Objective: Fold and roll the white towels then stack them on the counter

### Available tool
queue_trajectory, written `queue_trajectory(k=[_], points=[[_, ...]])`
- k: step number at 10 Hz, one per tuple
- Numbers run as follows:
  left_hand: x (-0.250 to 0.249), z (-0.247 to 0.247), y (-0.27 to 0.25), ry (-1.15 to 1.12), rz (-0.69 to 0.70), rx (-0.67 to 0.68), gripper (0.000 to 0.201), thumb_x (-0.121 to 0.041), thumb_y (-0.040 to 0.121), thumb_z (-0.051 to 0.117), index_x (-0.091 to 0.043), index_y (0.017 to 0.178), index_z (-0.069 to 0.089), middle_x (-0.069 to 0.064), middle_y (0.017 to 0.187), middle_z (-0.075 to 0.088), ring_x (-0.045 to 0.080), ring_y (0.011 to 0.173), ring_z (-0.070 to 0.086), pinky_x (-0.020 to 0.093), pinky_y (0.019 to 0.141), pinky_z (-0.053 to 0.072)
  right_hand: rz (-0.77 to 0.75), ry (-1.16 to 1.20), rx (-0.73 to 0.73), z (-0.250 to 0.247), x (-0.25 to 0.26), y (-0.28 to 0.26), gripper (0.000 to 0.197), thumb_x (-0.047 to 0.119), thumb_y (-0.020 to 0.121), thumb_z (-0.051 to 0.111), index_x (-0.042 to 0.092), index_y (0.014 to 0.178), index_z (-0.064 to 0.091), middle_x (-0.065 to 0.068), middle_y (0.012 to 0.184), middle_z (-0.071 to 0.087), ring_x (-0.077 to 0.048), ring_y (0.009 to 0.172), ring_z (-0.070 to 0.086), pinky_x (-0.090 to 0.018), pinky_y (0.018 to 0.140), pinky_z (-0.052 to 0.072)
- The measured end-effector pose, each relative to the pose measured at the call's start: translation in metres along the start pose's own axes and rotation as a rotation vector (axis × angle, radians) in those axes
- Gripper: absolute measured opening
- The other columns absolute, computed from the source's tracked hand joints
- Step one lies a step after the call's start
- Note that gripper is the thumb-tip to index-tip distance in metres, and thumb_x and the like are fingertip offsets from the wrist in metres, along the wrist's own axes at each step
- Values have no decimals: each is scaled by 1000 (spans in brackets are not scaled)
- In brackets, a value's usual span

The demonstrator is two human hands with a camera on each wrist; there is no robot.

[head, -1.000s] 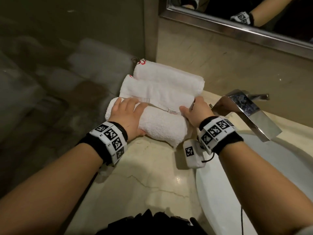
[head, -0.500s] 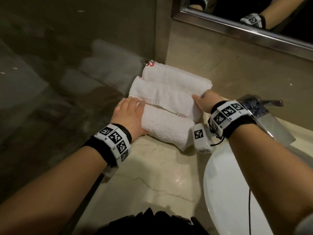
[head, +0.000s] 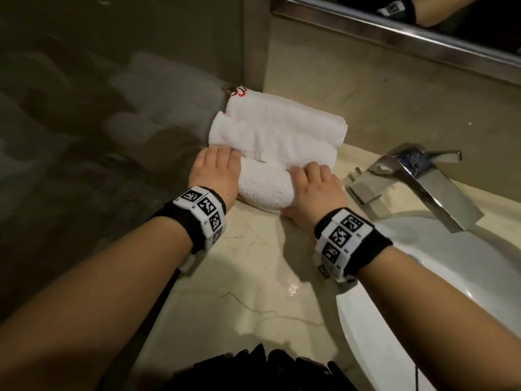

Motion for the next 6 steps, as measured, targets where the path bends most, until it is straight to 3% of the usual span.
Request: queue_trajectory(k=[2, 4, 5, 6], points=[[-1, 5, 26, 39, 13, 0, 62, -22, 88, 45, -5, 141, 16, 16, 143, 24, 33, 132, 25, 41, 114, 14, 16, 8, 4, 3, -8, 21, 80, 43, 72, 67, 16, 136, 27, -11, 128, 36, -30, 117, 34, -36, 97, 30], [2, 1, 17, -31, 32, 45, 72, -39, 80, 58, -12, 139, 25, 11, 140, 34, 29, 128, 33, 36, 111, 20, 28, 73, 50, -7, -7, 1, 78, 50, 63, 66, 20, 129, 36, -9, 124, 42, -30, 112, 40, -37, 95, 35], [9, -8, 8, -54, 13, 134, 76, -45, 72, 62, -19, 136, 30, 7, 139, 35, 28, 128, 34, 35, 107, 29, 50, 197, 145, -18, -20, -8, 72, 53, 69, 64, 24, 130, 37, -8, 128, 42, -30, 118, 41, -39, 101, 37], [9, -37, -9, -90, -34, 203, 74, -47, 73, 63, -23, 135, 32, 6, 140, 31, 29, 131, 31, 37, 107, 31, 123, 297, 73, -51, -48, -29, 59, 45, 82, 58, 22, 132, 38, -8, 135, 42, -28, 125, 41, -34, 104, 34]])
Point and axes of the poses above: each hand's wrist, its own y-axis towards the middle knuckle, its own z-axis out of the palm, x = y × z, the point moved 5 cm from there along y, towards the middle knuckle
